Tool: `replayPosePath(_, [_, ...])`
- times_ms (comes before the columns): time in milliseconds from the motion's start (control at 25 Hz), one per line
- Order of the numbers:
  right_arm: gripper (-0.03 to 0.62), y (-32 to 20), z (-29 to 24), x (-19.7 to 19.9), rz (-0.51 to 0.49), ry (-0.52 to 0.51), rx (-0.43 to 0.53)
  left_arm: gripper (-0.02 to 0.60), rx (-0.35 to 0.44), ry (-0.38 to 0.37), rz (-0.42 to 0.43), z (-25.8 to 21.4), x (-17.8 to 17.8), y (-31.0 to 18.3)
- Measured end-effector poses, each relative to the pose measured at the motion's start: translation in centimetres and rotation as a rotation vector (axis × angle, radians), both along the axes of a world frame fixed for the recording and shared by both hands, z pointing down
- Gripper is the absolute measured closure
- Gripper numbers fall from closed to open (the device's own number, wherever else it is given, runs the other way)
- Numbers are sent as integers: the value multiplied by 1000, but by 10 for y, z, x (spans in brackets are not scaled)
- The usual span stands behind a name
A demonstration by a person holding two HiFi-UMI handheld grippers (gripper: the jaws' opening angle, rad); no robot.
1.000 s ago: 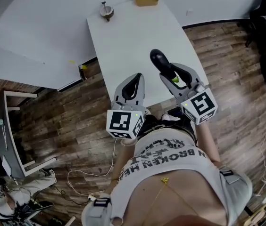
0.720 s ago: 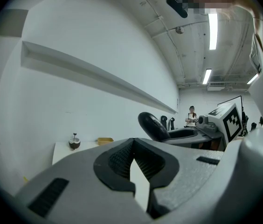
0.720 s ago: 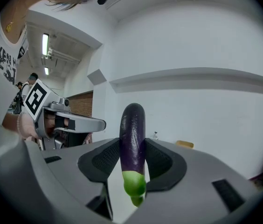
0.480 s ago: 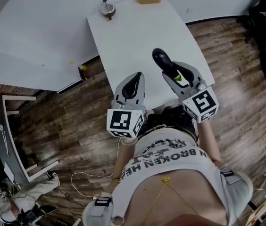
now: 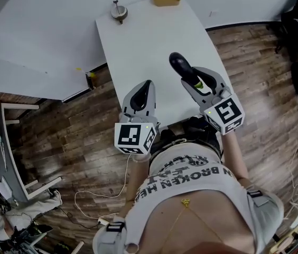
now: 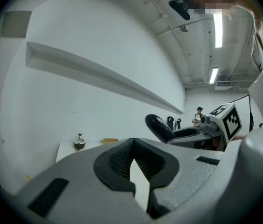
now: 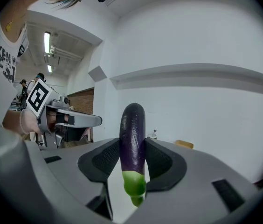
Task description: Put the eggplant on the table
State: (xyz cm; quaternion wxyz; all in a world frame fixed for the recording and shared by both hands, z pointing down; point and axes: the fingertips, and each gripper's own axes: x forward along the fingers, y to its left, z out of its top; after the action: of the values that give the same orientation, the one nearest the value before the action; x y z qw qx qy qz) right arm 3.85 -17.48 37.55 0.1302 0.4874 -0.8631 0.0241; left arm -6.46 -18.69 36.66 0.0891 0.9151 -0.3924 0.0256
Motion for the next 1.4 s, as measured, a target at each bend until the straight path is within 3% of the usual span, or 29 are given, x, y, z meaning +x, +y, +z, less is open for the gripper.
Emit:
replayPosePath(560, [427,-32,-1,72,-105,3,-24,575,6,-16,-79,-13,70,-21])
replayPosePath(1400, [427,-42,11,59,-175,16,-58,575,-6,-28,-112,-11,68,-20])
